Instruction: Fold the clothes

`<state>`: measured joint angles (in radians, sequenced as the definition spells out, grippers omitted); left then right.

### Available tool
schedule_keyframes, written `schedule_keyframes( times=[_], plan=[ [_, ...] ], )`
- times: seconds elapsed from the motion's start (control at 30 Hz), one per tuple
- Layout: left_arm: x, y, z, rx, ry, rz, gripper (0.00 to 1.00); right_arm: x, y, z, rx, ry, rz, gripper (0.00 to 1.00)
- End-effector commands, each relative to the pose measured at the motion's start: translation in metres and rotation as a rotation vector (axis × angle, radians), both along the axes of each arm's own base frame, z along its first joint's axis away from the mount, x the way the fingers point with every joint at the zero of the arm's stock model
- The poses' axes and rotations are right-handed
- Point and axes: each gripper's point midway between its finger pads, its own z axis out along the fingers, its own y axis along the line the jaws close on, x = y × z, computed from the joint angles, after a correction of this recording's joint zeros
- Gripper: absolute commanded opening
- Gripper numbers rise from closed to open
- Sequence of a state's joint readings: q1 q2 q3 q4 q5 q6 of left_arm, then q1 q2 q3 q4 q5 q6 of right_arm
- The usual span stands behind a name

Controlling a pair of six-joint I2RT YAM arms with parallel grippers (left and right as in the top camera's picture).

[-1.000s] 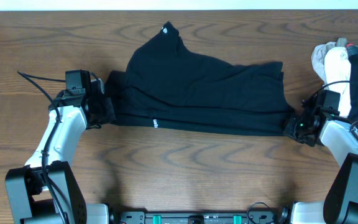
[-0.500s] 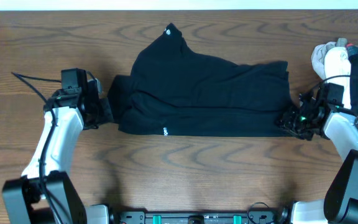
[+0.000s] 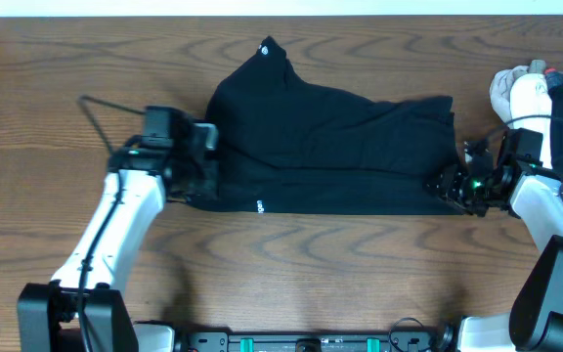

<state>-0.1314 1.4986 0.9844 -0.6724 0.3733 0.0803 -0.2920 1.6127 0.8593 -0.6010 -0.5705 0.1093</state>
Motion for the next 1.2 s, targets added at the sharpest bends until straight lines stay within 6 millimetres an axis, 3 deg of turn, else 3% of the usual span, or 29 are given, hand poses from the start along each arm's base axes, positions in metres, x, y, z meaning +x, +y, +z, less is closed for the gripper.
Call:
schedule_keyframes(
  times=[0.0,0.1,0.27,0.37,0.4,0.47,0.6,0.73,0.9,1.17],
  plan=[
    [-0.005,-0.025,-0.005,0.009,-0.019,-0.176,0.12,0.016,0.035,0.048,0.222,-0.267,0.220,0.41],
    [-0.009,-0.043,-0.013,0.024,-0.032,-0.299,0.12,0.021,0.046,0.071,0.313,-0.358,0.272,0.38],
    [-0.008,-0.058,-0.031,0.085,-0.040,-0.375,0.14,0.026,0.045,0.078,0.318,-0.375,0.274,0.40],
    [-0.006,-0.059,-0.043,0.126,-0.033,-0.389,0.44,0.025,0.046,0.077,0.321,-0.368,0.272,0.40],
    [-0.005,-0.061,-0.045,0.128,-0.036,-0.392,0.50,0.024,0.046,0.077,0.322,-0.367,0.272,0.40],
    [0.000,-0.064,-0.050,0.128,-0.047,-0.395,0.55,0.024,0.046,0.077,0.322,-0.366,0.272,0.40],
    [0.013,-0.061,-0.060,0.167,-0.074,-0.381,0.56,0.024,0.046,0.077,0.328,-0.354,0.261,0.40],
    [0.020,-0.062,-0.066,0.170,-0.090,-0.378,0.48,0.024,0.046,0.077,0.328,-0.354,0.261,0.39],
    [0.026,-0.062,-0.068,0.182,-0.103,-0.365,0.08,0.024,0.046,0.077,0.327,-0.353,0.261,0.38],
    [0.054,-0.064,-0.030,0.206,-0.195,-0.328,0.06,0.024,0.045,0.077,0.324,-0.354,0.261,0.38]
  ],
)
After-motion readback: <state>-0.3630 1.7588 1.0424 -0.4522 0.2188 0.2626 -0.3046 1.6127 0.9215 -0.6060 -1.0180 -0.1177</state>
